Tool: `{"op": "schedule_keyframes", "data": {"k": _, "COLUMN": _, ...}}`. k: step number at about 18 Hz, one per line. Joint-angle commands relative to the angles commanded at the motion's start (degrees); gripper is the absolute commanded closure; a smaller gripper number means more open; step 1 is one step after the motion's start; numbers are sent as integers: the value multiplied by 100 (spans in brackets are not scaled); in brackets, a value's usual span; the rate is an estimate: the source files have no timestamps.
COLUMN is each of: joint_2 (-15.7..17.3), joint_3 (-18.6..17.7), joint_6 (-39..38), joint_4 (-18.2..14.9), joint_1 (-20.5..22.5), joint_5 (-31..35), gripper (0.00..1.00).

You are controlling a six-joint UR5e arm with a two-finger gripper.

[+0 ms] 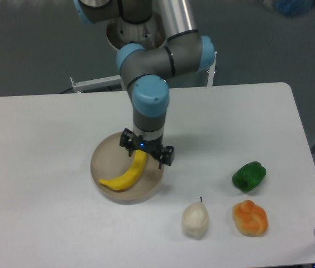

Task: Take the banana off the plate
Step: 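Lower the open gripper onto the banana and close on it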

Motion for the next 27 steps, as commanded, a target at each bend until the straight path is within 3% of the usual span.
{"op": "schedule_keyframes", "data": {"k": 6, "joint_2": -308, "joint_3": -123, "joint_6": -35, "joint_4": 414, "joint_1": -194, "joint_5": 352, "gripper": 0}}
{"op": "schedule_keyframes", "data": {"k": 13, "joint_2": -379, "joint_3": -185, "joint_6": -35, "joint_4": 441, "joint_1": -203, "joint_5": 361, "gripper": 1}}
{"op": "schedule_keyframes", "data": {"k": 16, "joint_2": -379, "joint_3": -176, "joint_6": -44, "joint_4": 432, "joint_1": -203, "joint_5": 343, "gripper": 36}}
{"op": "schedule_keyframes", "data": {"k": 17, "joint_2": -379, "joint_3": -176, "joint_6": -44, "joint_4": 432, "joint_1": -203, "joint_5": 343, "gripper": 40}}
{"op": "schedule_keyframes", "data": {"k": 20, "joint_2": -379, "joint_3": -185, "joint_6": -35, "joint_4": 432, "joint_1": -203, "joint_5": 343, "gripper": 49}}
{"op": "schedule_keyframes", "data": {"k": 27, "joint_2": -352, "joint_3": -185, "joint_6": -44, "joint_4": 432, "joint_1": -220, "joint_5": 334, "gripper": 55}}
